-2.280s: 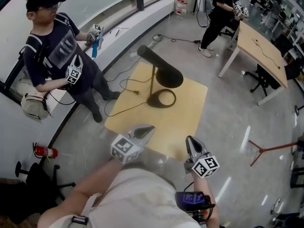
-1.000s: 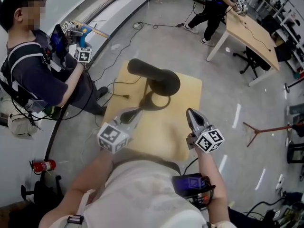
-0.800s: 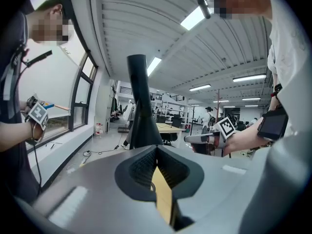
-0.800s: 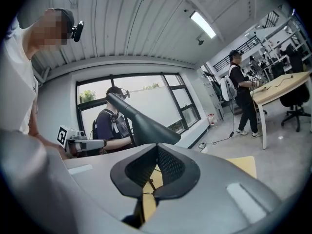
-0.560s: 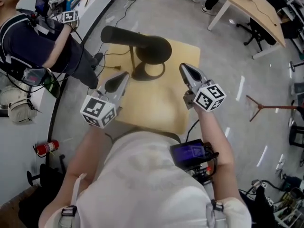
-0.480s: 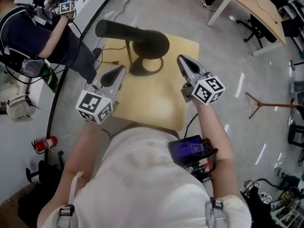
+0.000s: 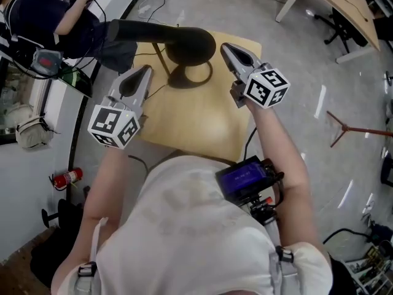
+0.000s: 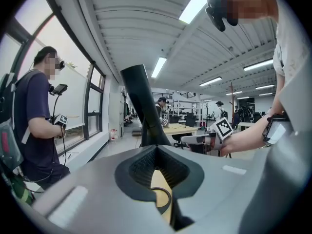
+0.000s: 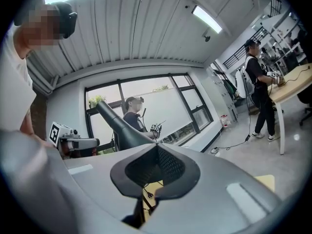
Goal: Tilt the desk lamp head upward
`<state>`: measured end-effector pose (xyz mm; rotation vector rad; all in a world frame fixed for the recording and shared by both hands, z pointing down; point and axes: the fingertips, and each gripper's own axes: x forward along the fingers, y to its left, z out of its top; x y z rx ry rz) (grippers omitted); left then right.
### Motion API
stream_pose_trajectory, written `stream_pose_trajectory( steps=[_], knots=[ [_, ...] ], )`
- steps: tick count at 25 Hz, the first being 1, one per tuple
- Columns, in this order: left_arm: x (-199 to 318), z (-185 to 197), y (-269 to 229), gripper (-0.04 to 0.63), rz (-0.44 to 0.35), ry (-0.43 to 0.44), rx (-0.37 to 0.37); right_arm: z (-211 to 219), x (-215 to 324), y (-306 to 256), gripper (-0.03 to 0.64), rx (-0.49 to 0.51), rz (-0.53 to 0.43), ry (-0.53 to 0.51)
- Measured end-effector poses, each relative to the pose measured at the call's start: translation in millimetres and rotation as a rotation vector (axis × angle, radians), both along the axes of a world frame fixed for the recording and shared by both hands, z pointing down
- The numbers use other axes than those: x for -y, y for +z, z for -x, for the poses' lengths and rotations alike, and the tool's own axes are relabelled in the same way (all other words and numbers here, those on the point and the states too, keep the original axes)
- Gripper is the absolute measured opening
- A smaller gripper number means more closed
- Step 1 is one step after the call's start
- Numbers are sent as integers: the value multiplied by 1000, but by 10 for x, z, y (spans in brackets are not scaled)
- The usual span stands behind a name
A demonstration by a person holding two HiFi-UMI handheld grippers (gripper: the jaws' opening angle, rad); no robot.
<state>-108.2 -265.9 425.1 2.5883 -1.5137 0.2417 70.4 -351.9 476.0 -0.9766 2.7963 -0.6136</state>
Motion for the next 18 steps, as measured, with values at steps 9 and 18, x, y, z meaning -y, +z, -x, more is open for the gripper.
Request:
stream_pose_trajectory(
  steps=[9, 18],
  knots=[
    [49, -21, -260, 32, -24, -16, 38, -116, 200, 184, 12, 35, 64, 40],
    [9, 302, -622, 121, -38, -15, 52, -57, 157, 223, 21, 62, 97, 12]
  ],
)
